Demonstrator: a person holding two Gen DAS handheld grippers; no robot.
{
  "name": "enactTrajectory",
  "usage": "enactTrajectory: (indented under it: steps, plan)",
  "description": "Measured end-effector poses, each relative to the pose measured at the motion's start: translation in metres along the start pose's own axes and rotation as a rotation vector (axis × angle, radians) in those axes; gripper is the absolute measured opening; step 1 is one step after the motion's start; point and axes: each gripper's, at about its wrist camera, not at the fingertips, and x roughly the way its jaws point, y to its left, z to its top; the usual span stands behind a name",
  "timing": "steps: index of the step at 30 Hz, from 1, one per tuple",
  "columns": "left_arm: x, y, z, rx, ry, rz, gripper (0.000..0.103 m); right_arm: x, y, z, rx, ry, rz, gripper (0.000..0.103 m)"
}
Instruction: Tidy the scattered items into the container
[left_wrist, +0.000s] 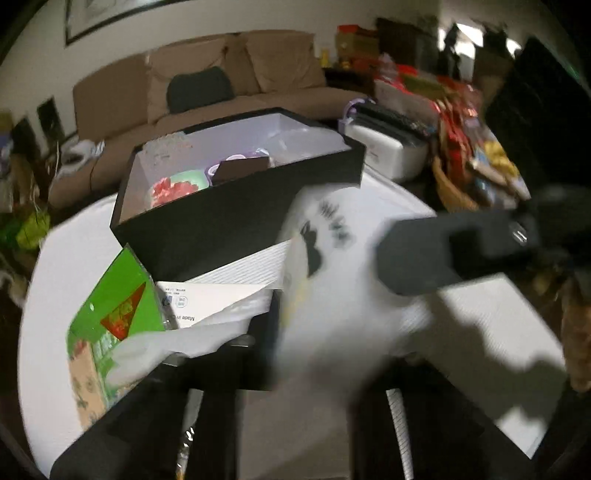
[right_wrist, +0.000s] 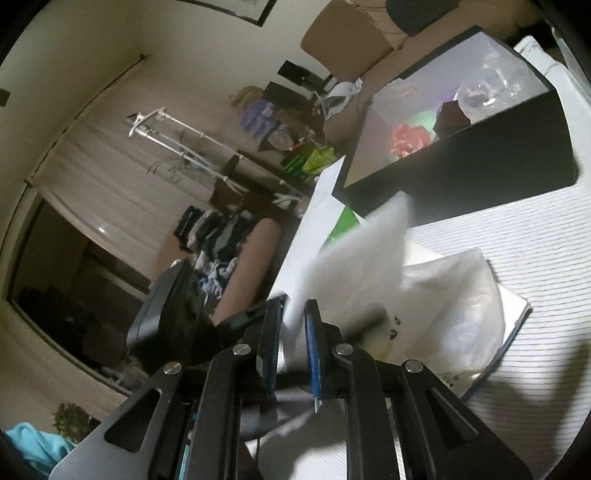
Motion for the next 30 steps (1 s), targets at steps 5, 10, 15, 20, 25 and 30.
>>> enactTrajectory:
  steps: [5, 10, 15, 20, 25, 30]
  plan:
    - [-0.023, 0.019, 0.025, -0.164, -0.07, -0.098, 0.004, -0.033, 0.005, 0.013, -0.022, -0.075, -0.041, 0.06]
    - [-0.065, 0.042, 0.071, -0.299, -0.124, -0.199, 0.003, -0.07, 0.021, 0.016, -0.176, -0.129, -0.294, 0.071]
    - [-0.094, 0.055, 0.113, -0.389, -0.134, -0.236, 0.003, -0.069, 0.026, 0.002, -0.195, -0.086, -0.26, 0.071]
    - [-0.097, 0.08, 0.158, -0.358, -0.11, -0.064, 0.003, -0.08, 0.029, -0.001, -0.212, -0.102, -0.275, 0.072]
    - [-0.087, 0.1, 0.21, -0.227, -0.107, 0.177, 0.003, -0.083, 0.027, 0.007, -0.228, -0.091, -0.319, 0.073]
    - [-0.037, 0.099, 0.25, -0.068, -0.097, 0.327, 0.003, -0.088, 0.035, 0.042, -0.299, -0.097, -0.379, 0.073]
